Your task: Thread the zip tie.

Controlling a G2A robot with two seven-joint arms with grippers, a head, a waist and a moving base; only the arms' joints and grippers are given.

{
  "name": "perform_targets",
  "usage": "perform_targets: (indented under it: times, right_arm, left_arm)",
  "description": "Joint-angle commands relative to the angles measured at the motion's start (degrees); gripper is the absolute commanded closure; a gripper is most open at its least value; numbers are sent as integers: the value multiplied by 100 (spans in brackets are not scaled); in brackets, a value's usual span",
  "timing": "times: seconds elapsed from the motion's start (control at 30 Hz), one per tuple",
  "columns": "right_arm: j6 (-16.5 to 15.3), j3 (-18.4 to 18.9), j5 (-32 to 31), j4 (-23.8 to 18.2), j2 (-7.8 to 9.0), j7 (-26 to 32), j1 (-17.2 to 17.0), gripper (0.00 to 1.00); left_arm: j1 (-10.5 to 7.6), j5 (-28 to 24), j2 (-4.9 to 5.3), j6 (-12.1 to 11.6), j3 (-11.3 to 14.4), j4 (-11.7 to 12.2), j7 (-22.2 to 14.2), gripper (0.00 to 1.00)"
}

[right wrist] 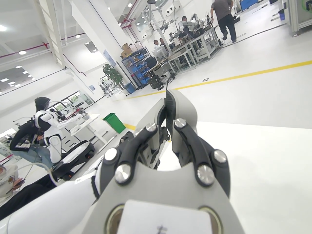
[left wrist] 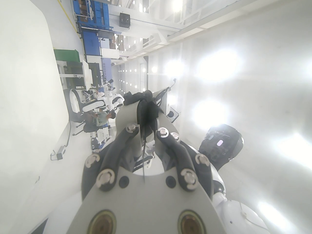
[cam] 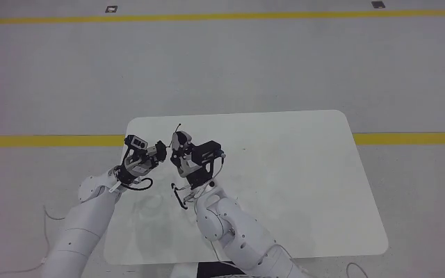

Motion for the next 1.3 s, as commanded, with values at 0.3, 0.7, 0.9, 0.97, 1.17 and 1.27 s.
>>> perform_targets:
  times: [0.3, 0.7, 0.9, 0.97, 1.17, 1.27]
  right_arm:
    - [14, 36, 12, 72, -29, 12, 9, 100]
    - [-6, 50, -70, -14, -14, -55, -80, 100]
    - [-14, 32, -57, -16, -10, -80, -76, 100]
    - [-14, 23, -61, -22, -9, -83, -72, 100]
    - [-19, 15, -69, -21, -10, -80, -66, 100]
    - [-2, 12, -69, 2, -15, -62, -58, 100]
  left_arm:
    - [0, 0, 0, 0, 0, 0, 0, 100]
    - [0, 0, 0, 0, 0, 0, 0, 100]
    - [0, 0, 0, 0, 0, 0, 0, 100]
    - [0, 0, 0, 0, 0, 0, 0, 100]
    - [0, 0, 0, 0, 0, 0, 0, 100]
    - [0, 0, 0, 0, 0, 0, 0, 100]
